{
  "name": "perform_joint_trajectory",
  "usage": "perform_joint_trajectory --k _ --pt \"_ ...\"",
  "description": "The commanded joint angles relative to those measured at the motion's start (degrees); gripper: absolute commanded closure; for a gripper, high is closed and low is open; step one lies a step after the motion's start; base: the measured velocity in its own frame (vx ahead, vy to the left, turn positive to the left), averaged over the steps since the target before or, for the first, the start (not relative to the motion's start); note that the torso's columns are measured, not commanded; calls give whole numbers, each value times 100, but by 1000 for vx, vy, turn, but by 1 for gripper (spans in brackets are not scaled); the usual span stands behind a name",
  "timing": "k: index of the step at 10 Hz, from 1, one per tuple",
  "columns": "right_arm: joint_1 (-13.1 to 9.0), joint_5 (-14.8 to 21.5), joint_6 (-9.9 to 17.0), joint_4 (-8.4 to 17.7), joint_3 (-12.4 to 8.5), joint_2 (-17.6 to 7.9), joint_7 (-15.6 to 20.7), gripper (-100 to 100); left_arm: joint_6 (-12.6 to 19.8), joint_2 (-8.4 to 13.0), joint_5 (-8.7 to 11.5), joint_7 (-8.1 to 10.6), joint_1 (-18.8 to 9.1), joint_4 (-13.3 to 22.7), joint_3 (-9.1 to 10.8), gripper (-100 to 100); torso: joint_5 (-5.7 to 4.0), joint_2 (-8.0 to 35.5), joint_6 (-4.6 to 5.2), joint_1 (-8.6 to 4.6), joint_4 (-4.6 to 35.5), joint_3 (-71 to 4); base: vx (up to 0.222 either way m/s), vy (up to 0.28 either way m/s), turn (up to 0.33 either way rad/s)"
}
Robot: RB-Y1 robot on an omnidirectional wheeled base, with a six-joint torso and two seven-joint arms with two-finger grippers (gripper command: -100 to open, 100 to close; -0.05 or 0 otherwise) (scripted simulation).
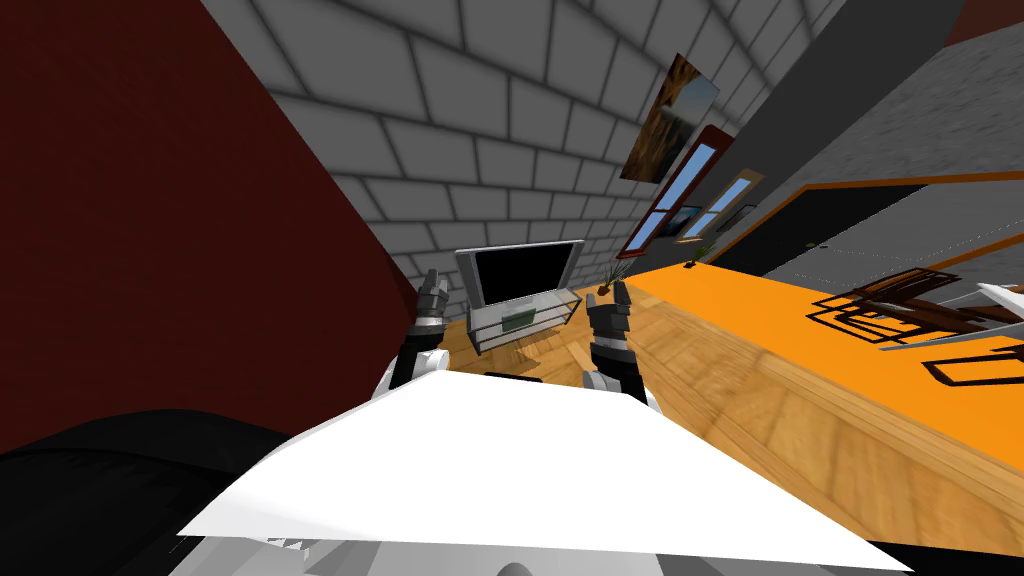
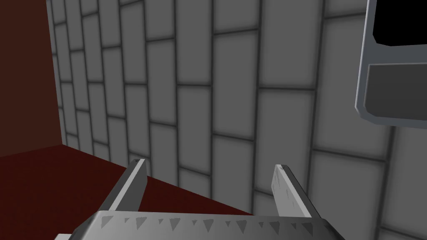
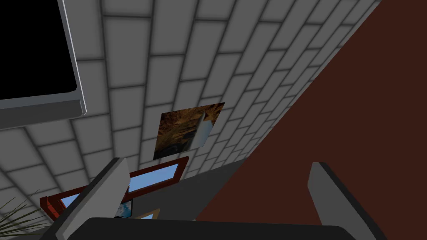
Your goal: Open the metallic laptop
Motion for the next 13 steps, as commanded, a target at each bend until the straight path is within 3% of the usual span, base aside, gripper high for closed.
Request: perform_joint_trajectory --k 1,9,10,13 --pt "0 0 0 0 0 0 0 0 0 0 0 0 0 0 0 0 0 232 0 0 235 -467 0 0 0" --pt "0 0 -1 -2 0 0 0 0 -1 0 0 0 0 -2 0 0 0 3539 0 0 3537 -7073 0 0 0" --pt "0 0 -1 -2 0 0 0 0 -61 153 15 8 -15 175 -6 -100 0 3962 0 0 3960 -7919 22 -17 -10" --pt "1 0 0 1 0 0 0 0 -198 343 48 25 -49 569 -19 -100 -1 4216 0 -3 4220 -8455 33 -29 -11"
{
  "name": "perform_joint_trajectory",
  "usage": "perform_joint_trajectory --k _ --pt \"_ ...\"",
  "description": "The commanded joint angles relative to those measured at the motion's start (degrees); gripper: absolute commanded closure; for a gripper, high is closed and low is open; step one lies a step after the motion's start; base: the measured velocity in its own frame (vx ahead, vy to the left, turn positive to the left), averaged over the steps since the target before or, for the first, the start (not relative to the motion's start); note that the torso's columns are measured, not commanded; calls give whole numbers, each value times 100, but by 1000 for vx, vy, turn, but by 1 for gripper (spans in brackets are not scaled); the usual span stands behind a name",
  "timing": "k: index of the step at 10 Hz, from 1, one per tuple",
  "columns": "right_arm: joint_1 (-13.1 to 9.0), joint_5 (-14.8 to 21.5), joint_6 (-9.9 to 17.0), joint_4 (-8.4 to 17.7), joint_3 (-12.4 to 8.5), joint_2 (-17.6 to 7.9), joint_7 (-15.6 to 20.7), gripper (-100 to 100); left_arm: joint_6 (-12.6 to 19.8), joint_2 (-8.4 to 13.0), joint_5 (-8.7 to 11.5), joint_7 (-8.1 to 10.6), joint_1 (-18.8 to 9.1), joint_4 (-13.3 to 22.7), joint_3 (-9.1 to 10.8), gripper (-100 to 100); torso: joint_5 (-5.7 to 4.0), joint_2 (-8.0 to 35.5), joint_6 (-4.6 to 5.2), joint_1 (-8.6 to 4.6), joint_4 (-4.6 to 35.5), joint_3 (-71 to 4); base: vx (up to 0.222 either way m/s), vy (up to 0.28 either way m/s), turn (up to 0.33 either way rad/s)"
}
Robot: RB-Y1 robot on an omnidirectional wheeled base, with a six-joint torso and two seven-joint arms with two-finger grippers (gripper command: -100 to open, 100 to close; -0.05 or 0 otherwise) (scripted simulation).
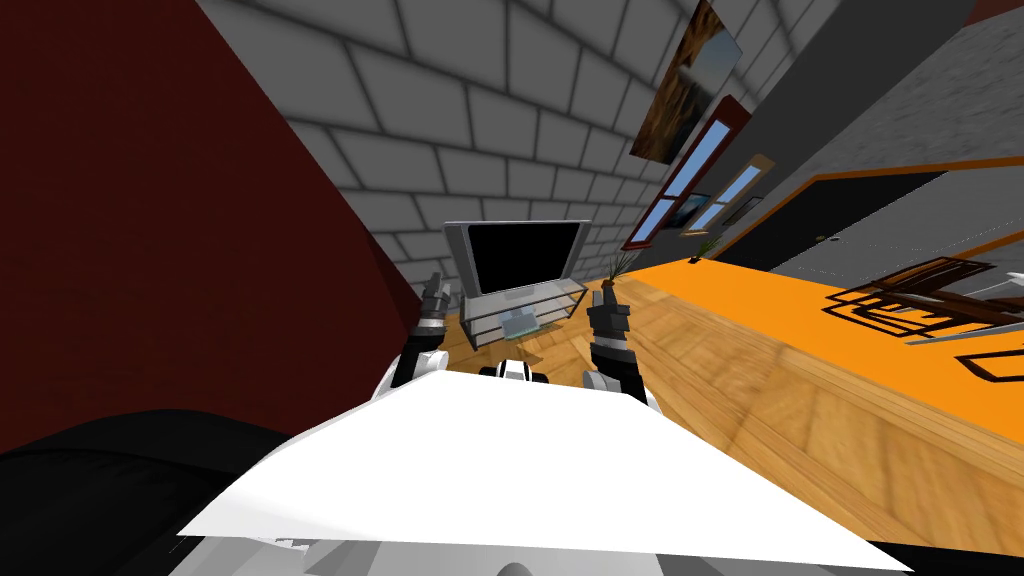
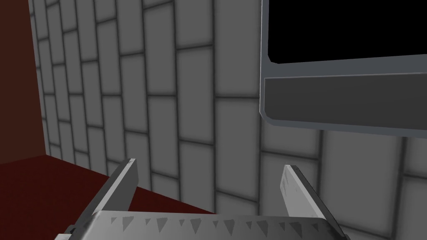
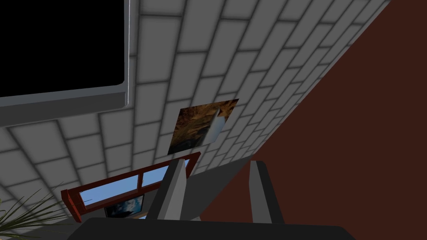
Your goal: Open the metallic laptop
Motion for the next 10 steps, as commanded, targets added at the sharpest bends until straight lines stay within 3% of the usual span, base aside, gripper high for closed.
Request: perform_joint_trajectory --k 1,6,10 --pt "0 0 0 0 0 0 0 0 -177 149 28 14 -29 421 -24 -100 1 8 0 2 6 -2 33 -37 -13" --pt "0 0 0 0 0 0 0 0 -385 286 78 39 -77 1012 -44 -100 1 9 0 1 8 -3 32 -29 -11" --pt "0 0 0 0 0 0 0 0 -636 387 138 70 -136 1687 -69 -100 1 13 0 3 9 -2 37 -32 -13"
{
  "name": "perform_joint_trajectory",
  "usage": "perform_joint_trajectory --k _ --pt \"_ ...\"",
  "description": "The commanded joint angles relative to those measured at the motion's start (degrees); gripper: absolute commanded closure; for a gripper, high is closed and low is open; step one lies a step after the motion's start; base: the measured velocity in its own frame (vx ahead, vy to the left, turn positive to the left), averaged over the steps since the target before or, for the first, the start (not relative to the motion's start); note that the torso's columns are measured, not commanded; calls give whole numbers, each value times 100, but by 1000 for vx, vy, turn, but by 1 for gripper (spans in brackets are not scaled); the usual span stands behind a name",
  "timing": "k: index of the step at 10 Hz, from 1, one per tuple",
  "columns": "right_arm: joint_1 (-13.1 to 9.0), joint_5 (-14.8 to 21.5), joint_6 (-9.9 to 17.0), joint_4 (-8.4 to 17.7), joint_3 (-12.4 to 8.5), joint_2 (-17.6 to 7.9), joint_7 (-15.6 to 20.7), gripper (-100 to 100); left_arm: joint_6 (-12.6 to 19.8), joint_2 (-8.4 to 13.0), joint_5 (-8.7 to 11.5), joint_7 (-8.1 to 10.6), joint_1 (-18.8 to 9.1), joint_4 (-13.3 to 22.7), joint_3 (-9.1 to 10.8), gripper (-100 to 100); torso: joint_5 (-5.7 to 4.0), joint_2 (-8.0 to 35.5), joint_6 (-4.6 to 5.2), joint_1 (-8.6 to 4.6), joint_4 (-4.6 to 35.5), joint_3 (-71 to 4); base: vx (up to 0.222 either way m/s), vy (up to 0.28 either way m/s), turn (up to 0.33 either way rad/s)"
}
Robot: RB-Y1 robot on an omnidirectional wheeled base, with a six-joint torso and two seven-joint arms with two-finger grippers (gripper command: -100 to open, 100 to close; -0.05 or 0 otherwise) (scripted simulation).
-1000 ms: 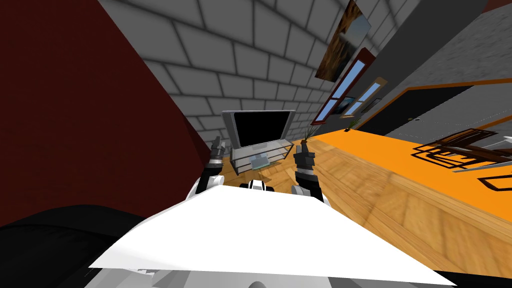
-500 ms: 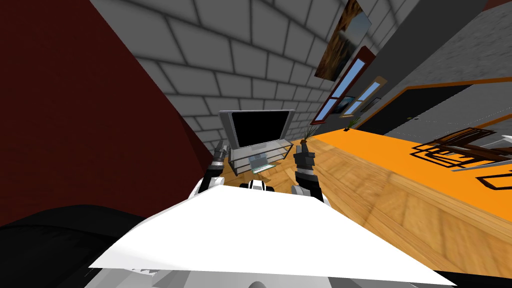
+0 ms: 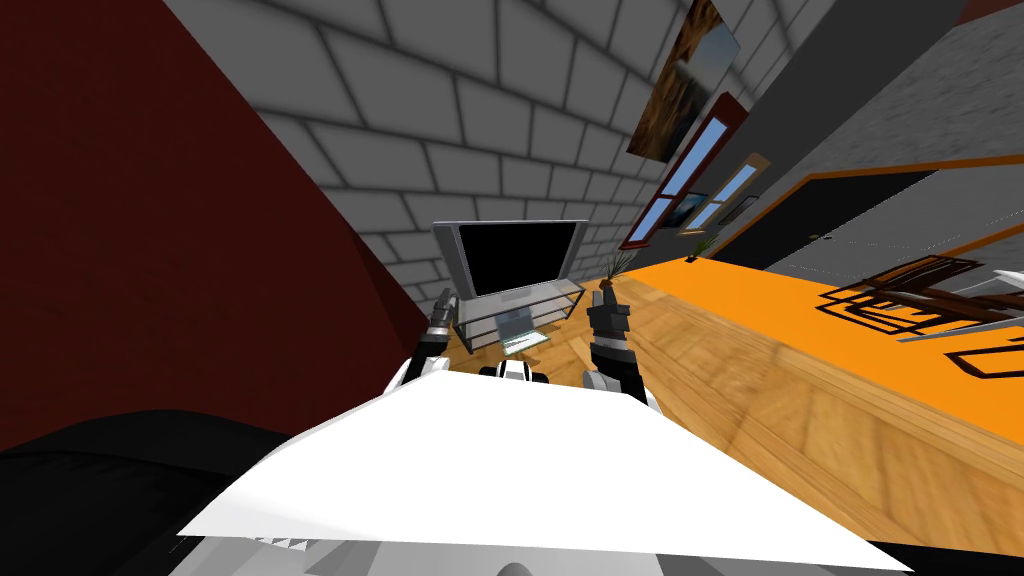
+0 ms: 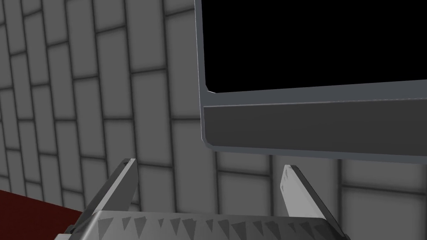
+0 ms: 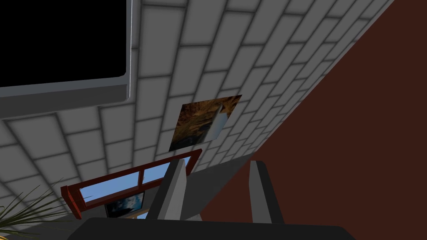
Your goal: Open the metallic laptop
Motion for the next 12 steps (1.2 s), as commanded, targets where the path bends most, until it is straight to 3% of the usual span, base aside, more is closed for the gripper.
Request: perform_joint_trajectory --k 1,12 --pt "0 0 0 0 0 0 0 0 -126 23 16 1 -7 320 -26 -100 1 2 0 1 0 1 29 -24 -7" --pt "0 0 0 0 0 0 0 0 -730 155 161 76 -150 1922 -85 -100 0 0 -1 1 0 -1 36 -31 -12"
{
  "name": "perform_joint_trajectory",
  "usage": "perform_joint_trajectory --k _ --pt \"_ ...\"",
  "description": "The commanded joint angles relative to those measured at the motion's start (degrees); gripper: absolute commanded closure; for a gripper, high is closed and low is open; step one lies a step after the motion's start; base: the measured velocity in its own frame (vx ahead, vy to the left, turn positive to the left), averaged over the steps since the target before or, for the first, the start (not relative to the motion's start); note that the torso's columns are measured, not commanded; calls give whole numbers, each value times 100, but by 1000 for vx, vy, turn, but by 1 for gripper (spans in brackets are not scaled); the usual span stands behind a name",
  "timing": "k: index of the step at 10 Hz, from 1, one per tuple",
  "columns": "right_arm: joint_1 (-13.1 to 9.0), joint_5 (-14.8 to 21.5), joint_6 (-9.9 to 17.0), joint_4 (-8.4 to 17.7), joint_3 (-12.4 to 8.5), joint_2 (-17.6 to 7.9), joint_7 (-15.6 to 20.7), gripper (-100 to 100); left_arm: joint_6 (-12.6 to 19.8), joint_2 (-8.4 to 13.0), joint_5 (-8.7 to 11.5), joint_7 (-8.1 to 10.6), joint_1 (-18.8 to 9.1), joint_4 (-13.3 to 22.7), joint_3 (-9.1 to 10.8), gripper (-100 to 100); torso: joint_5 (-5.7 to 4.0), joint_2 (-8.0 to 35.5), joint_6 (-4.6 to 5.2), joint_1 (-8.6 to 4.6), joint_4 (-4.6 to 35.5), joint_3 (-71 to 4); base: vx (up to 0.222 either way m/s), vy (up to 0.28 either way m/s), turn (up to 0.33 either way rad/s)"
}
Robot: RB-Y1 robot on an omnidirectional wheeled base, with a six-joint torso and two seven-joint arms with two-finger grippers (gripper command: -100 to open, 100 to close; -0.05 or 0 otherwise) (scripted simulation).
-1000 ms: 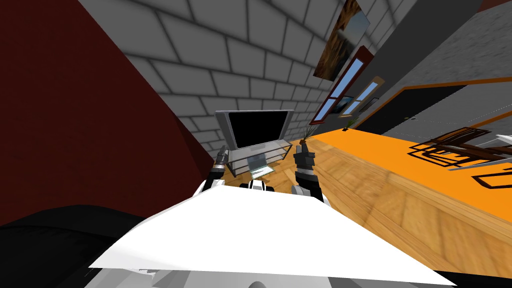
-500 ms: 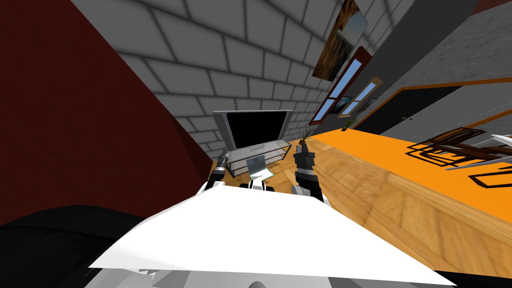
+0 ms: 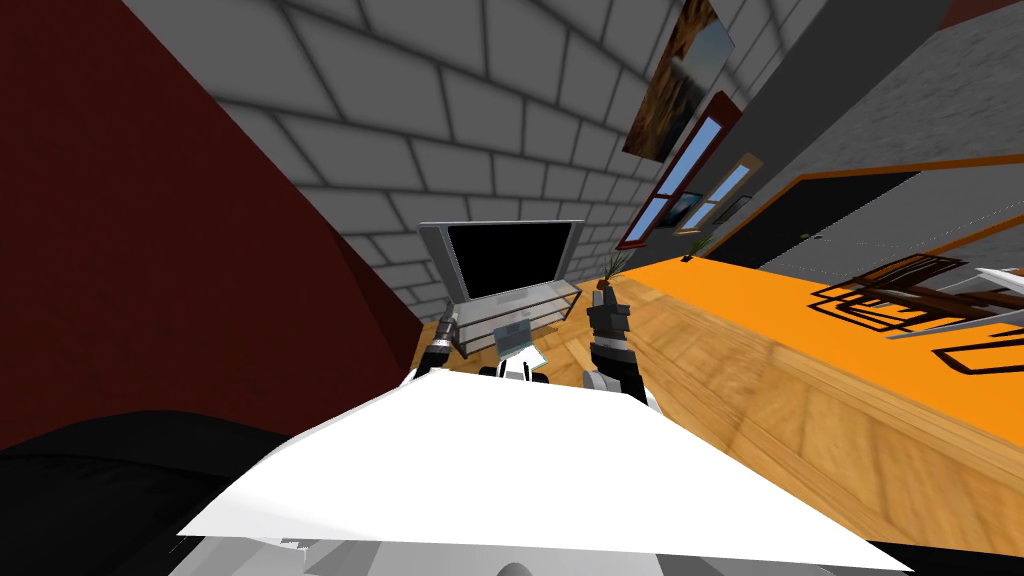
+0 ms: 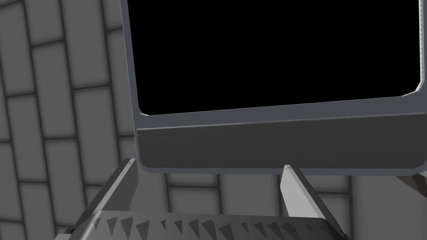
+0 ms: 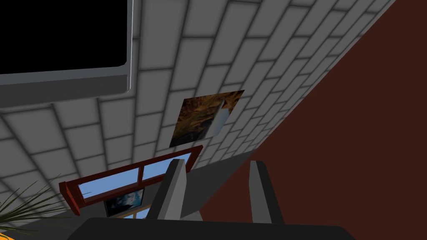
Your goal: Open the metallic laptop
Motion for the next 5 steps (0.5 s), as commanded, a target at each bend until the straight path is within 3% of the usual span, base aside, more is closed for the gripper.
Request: perform_joint_trajectory --k 1,5 --pt "0 0 0 0 0 0 0 0 -123 4 24 6 -46 401 -17 -100 0 -2 1 -2 0 0 35 -29 -9" --pt "0 0 0 0 0 0 0 0 -343 31 77 34 -101 1041 -39 -100 0 -2 1 -1 0 -1 35 -31 -12"
